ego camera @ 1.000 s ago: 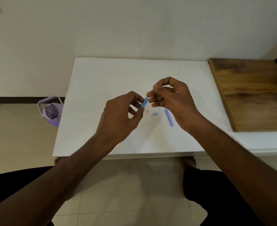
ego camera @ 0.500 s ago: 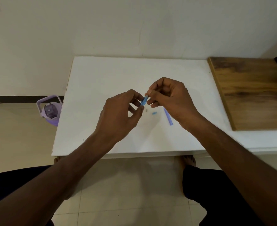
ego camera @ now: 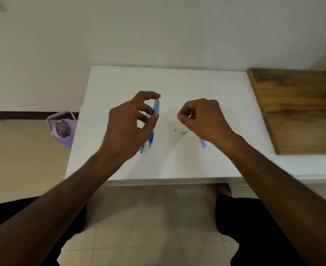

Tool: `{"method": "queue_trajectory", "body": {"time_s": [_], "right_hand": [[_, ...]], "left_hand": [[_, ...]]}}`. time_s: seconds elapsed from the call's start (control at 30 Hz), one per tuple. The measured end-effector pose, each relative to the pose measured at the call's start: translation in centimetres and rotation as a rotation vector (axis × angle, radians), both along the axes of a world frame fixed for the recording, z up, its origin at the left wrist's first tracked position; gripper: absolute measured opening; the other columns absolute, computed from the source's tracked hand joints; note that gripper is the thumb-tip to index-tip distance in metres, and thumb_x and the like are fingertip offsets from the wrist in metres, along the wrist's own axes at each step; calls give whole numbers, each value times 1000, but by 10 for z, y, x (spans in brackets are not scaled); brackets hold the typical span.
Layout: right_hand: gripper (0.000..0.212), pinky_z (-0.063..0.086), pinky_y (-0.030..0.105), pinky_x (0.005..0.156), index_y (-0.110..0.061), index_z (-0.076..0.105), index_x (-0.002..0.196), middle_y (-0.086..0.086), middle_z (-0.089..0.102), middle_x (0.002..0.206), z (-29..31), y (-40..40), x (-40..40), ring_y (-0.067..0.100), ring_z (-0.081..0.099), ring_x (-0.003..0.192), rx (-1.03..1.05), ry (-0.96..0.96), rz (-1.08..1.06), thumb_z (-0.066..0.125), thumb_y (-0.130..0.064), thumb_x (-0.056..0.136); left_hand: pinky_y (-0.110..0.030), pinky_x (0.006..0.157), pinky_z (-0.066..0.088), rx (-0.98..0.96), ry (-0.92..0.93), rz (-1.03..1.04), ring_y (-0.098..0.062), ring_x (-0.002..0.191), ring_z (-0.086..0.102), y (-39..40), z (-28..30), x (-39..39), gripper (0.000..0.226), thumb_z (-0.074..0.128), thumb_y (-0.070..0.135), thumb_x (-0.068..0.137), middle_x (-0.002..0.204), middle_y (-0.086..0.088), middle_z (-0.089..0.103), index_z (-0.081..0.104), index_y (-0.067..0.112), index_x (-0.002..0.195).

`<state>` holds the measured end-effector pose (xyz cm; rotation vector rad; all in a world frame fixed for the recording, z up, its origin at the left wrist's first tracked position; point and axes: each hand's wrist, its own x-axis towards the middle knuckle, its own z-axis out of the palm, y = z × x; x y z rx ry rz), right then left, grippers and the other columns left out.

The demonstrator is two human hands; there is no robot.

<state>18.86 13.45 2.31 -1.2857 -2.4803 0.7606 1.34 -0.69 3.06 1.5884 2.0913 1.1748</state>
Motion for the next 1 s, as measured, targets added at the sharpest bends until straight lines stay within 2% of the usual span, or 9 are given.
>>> {"method": "queue_trajectory", "body": {"time_s": [0.07, 0.13, 0.27, 0.33, 0.53, 0.77, 0.83, 1.0], "right_hand": [[11, 57, 28, 82, -22, 80, 93, -8, 77, 89, -5, -2, -3, 9, 70, 77, 49, -147, 72, 70, -23, 95], [12, 59, 30, 82, -22, 81, 96, -6, 78, 93, -9, -4, -6, 14, 71, 85, 43, -202, 77, 69, -23, 96], [12, 59, 36, 90, -24, 81, 101, -5, 78, 98, -18, -7, -13, 16, 71, 99, 60, -282, 84, 72, -27, 95], [13, 60, 37, 90, -23, 81, 101, -5, 78, 97, -21, -8, -15, 16, 71, 97, 74, -300, 71, 73, -33, 95], [15, 60, 37, 84, -28, 80, 94, -8, 77, 88, -21, -10, -18, 15, 71, 91, 140, -354, 40, 74, -41, 93], [18, 52, 38, 91, -27, 75, 97, -6, 75, 93, -19, -12, -20, 20, 68, 97, 206, -451, 93, 68, -43, 99], [17, 53, 37, 91, -24, 74, 99, -6, 75, 97, -19, -12, -19, 19, 68, 96, 169, -397, 109, 67, -39, 100], [8, 51, 15, 72, -21, 77, 93, -11, 78, 91, 0, 0, -19, 4, 70, 82, -124, 120, -56, 71, -23, 97]], "left_hand": [[-1, 64, 48, -8, -4, 27, 1, 72, 68, -3, 3, -6, 38, 74, 27, 97, 94, 14, 70, 63, 27, 134], [-4, 65, 52, -5, -8, 52, 1, 74, 70, -5, 5, -12, 37, 73, 29, 97, 94, 15, 70, 63, 28, 133], [-33, 70, 66, 19, -72, 103, -7, 81, 75, -9, 6, -25, 37, 73, 31, 98, 97, 13, 73, 62, 31, 134], [-38, 71, 67, 29, -92, 124, -6, 82, 75, -9, 5, -29, 37, 72, 32, 99, 97, 14, 73, 61, 33, 135], [-36, 73, 67, 1, -135, 126, -8, 83, 75, -10, 3, -31, 43, 72, 33, 99, 100, 12, 73, 58, 30, 139], [-21, 70, 64, -20, -123, 95, -6, 83, 74, -9, 2, -26, 42, 71, 36, 99, 101, 14, 72, 60, 31, 138], [-14, 67, 61, -31, -133, 91, -3, 81, 73, -8, 1, -25, 43, 71, 36, 98, 101, 15, 71, 59, 31, 139], [-8, 67, 56, -25, -153, 65, 2, 82, 71, -6, -5, -19, 38, 73, 35, 97, 94, 25, 67, 61, 31, 133]]}}
